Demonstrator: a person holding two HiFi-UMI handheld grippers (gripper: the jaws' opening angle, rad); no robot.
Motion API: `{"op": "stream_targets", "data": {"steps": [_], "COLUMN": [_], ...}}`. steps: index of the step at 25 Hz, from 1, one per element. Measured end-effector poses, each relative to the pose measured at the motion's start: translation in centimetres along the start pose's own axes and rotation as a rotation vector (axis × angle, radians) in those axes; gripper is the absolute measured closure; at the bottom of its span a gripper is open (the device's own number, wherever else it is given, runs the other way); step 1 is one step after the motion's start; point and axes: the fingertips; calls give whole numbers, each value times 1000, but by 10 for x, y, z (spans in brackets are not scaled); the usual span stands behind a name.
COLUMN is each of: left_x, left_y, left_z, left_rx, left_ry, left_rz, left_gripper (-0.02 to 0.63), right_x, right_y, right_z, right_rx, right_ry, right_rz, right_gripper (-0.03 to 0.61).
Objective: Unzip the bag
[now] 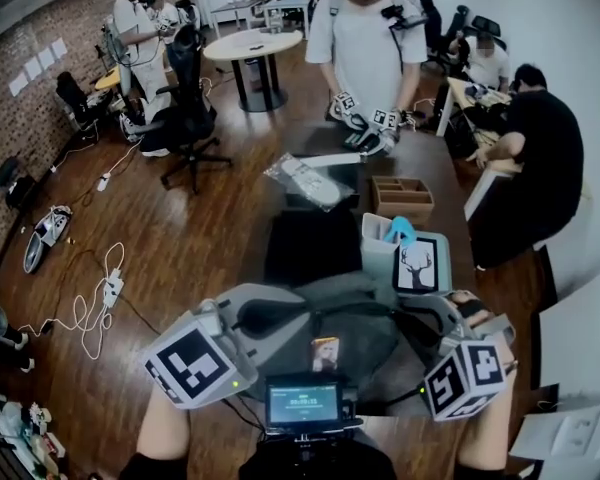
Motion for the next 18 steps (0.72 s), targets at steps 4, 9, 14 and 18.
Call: {"op": "stream_targets", "data": {"steps": [4,9,14,18], "left_x": [5,14,9,10], "left_y": [4,9,5,8], "left_z": [4,11,12,14], "left_rx": [2,34,16,17], "left_ry": [-38,-90,-59,-68], "left_rz": [34,74,34,44], "left_gripper": [607,607,609,607], "right_x": [12,23,13,25], "right_y": [-5,-7,1,-2], "right_z": [1,-6,-20,-18], "right_rx": [-61,-84,-131,-160], "right_ry": [-53,-69,5,152], "right_rz": [1,10,104,97], "right_gripper": [496,532,552,552]}}
Point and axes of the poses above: the fingertips, and each gripper's own axes: x forward along the fingers, z to its left, y out of its underside, and after that the axes turned 14 degrees about z, right-handed
